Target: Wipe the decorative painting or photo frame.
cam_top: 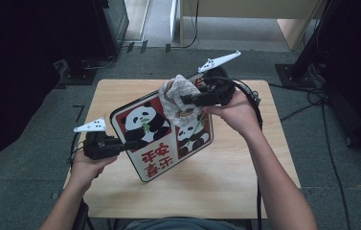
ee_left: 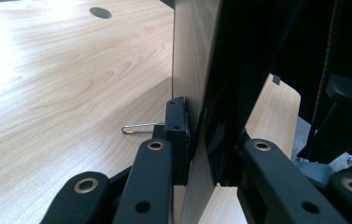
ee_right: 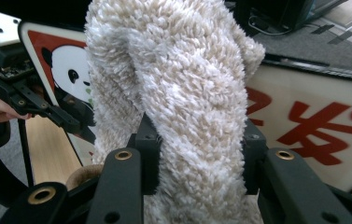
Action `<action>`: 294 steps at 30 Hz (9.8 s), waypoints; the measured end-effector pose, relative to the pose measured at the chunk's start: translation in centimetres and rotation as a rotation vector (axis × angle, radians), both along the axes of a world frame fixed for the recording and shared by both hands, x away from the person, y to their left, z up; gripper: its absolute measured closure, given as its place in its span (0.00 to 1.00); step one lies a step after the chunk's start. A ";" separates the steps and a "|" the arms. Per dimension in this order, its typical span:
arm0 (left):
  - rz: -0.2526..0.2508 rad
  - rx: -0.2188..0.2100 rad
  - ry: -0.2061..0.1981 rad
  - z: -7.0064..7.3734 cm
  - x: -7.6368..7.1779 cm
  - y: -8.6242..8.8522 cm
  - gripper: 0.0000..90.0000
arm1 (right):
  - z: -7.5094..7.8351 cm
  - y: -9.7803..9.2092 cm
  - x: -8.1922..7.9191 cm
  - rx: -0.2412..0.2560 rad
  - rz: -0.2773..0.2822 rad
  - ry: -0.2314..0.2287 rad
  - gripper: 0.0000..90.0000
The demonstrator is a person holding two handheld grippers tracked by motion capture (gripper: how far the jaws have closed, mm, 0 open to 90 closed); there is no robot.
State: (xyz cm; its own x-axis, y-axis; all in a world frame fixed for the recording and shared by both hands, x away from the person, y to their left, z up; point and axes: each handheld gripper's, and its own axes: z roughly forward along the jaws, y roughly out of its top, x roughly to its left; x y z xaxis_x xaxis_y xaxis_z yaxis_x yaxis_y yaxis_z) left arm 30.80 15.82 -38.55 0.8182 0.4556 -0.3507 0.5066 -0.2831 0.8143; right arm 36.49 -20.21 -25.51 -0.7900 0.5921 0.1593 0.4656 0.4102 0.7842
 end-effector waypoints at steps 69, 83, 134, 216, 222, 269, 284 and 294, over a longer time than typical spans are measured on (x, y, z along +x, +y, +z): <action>-0.004 -0.003 0.001 0.0 0.1 0.1 0.88 | -9.8 -1.6 -1.3 0.004 0.064 0.045 0.69; -0.005 -0.003 0.001 0.0 0.0 0.1 0.88 | -12.0 -1.9 -1.7 -0.001 0.067 0.077 0.69; -0.006 -0.007 0.001 -0.1 -0.1 0.1 0.88 | -21.7 -2.7 -3.2 -0.104 0.084 0.216 0.67; 0.003 -0.019 0.014 -0.1 0.1 0.2 0.88 | -0.8 2.9 -0.8 0.021 0.105 -0.003 0.69; 0.004 -0.017 0.013 -0.1 0.1 0.2 0.88 | -1.5 2.8 -0.7 0.025 0.109 0.003 0.69; -0.002 -0.020 0.016 -0.2 0.1 0.3 0.88 | -7.7 2.3 -1.8 0.015 0.142 0.062 0.68; -0.003 -0.019 0.014 -0.2 0.1 0.2 0.88 | -9.7 2.1 -2.3 0.012 0.147 0.088 0.68; -0.003 -0.020 0.014 -0.2 0.1 0.2 0.88 | -11.2 1.9 -2.6 0.019 0.154 0.089 0.68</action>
